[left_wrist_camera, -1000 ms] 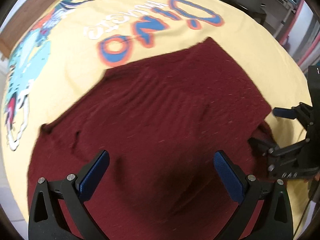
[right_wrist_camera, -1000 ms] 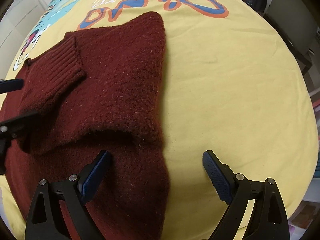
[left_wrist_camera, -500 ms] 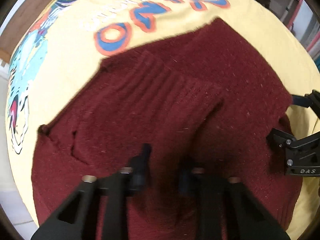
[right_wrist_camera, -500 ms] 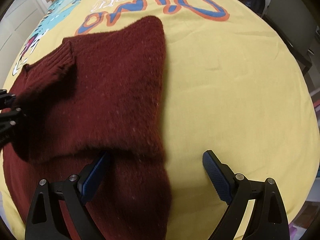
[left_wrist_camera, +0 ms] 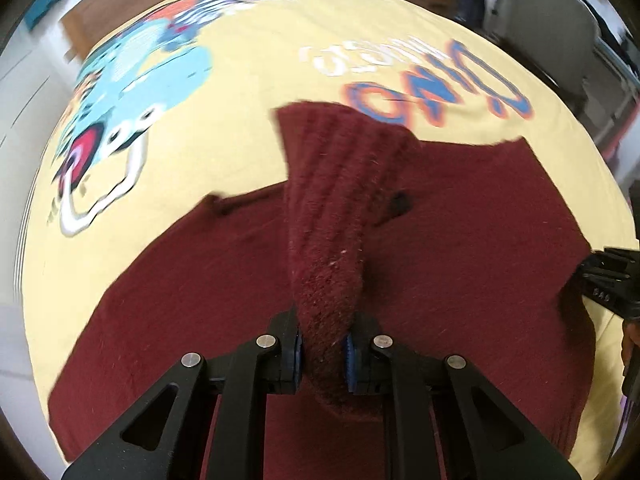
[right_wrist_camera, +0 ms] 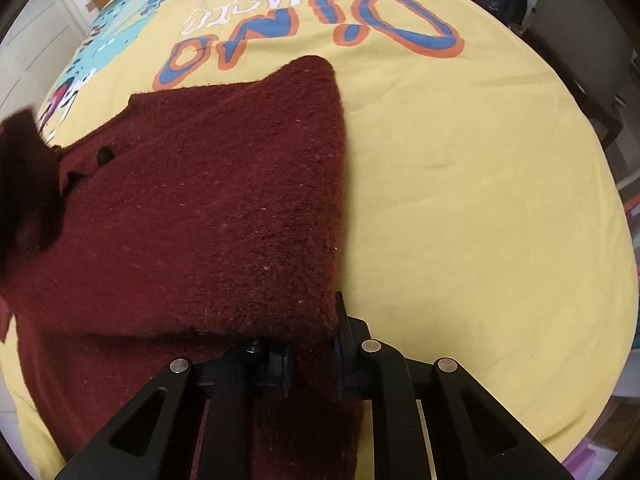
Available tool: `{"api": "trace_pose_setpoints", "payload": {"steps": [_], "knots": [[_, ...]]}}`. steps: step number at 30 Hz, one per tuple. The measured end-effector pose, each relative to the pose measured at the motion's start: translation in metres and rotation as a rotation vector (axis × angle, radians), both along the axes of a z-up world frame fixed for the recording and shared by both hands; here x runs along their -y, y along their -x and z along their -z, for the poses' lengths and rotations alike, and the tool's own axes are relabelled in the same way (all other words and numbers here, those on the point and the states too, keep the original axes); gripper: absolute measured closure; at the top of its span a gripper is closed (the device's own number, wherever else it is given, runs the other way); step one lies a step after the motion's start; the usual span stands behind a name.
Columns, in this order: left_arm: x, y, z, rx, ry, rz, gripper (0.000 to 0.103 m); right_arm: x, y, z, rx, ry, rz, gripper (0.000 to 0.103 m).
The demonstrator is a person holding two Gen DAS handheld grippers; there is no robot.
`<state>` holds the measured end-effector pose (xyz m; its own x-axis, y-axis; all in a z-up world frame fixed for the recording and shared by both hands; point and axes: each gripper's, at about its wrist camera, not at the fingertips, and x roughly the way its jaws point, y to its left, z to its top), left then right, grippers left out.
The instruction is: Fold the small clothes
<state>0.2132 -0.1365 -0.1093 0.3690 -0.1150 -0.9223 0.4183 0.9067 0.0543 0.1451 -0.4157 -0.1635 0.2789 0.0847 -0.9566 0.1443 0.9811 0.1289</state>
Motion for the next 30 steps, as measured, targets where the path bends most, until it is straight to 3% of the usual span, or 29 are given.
{"api": "trace_pose_setpoints", "payload": {"steps": [7,16,20,25,26,30], "knots": [[-0.055,0.029,-0.011,-0.042,0.104,-0.138,0.09,-0.014,0.004,0.006,-0.009,0.001,-0.01,0.088],[-0.093,0.046,0.018,-0.186,0.186,-0.266,0.083,-0.017,0.009,0.008,-0.032,0.009,-0.019,0.088],[-0.11,0.049,0.02,-0.189,0.173,-0.297,0.069,-0.018,0.008,0.008,-0.036,0.01,-0.026,0.086],[-0.137,0.048,0.009,-0.191,0.142,-0.354,0.061,-0.02,0.01,0.006,-0.036,0.015,-0.031,0.084],[-0.142,0.046,0.003,-0.188,0.142,-0.358,0.053,-0.021,0.01,0.005,-0.037,0.018,-0.032,0.083],[-0.157,0.036,-0.011,-0.19,0.142,-0.382,0.024,-0.021,0.013,-0.003,-0.028,0.012,-0.033,0.061]]}}
